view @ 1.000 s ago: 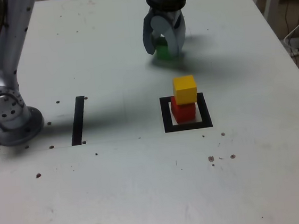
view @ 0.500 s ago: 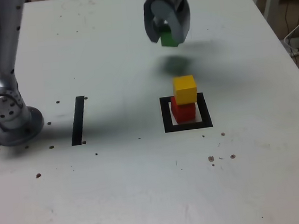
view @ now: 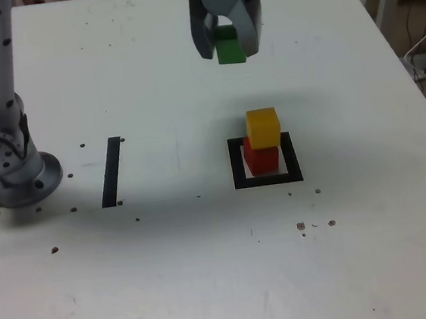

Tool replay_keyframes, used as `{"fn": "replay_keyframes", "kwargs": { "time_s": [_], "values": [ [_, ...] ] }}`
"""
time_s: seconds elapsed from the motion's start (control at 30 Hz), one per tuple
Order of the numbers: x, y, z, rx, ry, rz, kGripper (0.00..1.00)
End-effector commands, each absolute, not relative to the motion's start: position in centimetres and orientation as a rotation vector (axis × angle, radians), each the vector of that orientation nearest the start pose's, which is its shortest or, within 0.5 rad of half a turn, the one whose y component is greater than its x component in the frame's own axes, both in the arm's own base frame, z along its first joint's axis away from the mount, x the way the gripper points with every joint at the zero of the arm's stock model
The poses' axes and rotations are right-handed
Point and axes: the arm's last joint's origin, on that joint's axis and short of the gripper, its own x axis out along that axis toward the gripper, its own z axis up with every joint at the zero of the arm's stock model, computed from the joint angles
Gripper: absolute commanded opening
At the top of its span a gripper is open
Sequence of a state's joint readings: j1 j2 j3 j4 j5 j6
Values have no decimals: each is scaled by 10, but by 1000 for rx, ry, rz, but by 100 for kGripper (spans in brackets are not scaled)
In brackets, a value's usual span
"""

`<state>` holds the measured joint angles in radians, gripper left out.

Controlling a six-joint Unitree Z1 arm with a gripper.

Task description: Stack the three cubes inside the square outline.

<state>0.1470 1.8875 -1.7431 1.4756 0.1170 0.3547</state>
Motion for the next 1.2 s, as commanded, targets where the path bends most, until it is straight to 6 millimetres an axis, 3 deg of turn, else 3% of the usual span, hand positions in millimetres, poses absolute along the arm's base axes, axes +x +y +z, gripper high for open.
{"fn": "replay_keyframes", "kwargs": {
  "time_s": [0.0,0.13,0.4,0.87,1.17],
  "values": [
    [317,32,357,224,1620,-31,11],
    [314,8,358,177,1619,-3,11],
    [322,-18,352,166,1621,12,11],
    [346,-28,323,158,1687,9,12],
    [346,-39,320,151,1696,-4,12]
  ]
}}
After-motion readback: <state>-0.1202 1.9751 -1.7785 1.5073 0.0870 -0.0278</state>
